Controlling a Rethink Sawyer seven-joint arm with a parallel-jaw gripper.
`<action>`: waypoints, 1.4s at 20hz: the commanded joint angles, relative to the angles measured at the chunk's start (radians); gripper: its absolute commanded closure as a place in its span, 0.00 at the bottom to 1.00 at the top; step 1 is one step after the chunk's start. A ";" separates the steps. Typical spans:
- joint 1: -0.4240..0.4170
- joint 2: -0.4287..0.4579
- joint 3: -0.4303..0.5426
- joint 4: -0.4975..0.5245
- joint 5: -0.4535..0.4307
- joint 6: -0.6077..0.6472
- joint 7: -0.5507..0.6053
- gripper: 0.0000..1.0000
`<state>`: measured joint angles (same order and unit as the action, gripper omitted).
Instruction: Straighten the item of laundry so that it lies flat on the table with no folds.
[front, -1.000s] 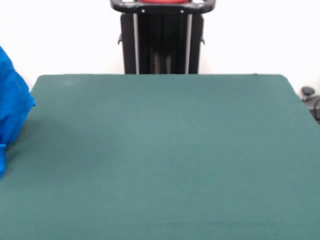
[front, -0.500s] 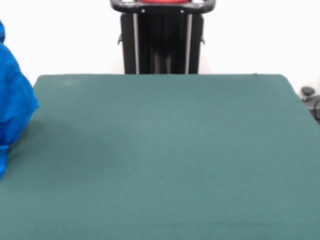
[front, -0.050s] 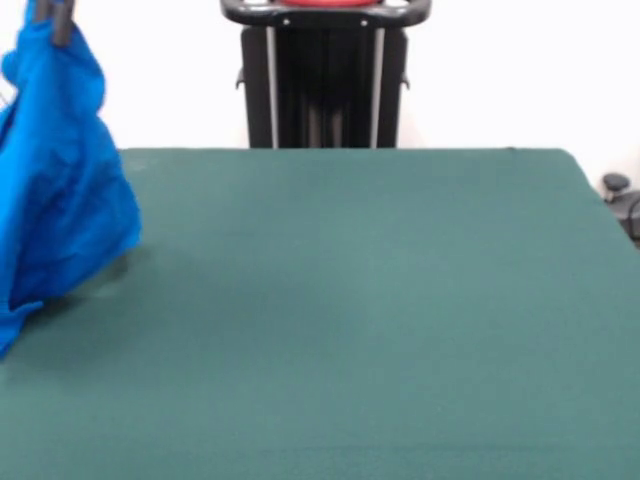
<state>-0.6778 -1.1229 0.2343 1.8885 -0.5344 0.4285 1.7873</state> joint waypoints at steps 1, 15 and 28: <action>0.117 0.041 -0.072 0.131 -0.007 -0.095 0.227 1.00; 0.333 0.171 -0.228 0.115 0.043 -0.258 0.258 1.00; 0.437 0.230 -0.203 0.099 0.077 -0.263 0.184 1.00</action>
<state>-0.2936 -0.9502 0.0003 1.9074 -0.5009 0.2084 1.7873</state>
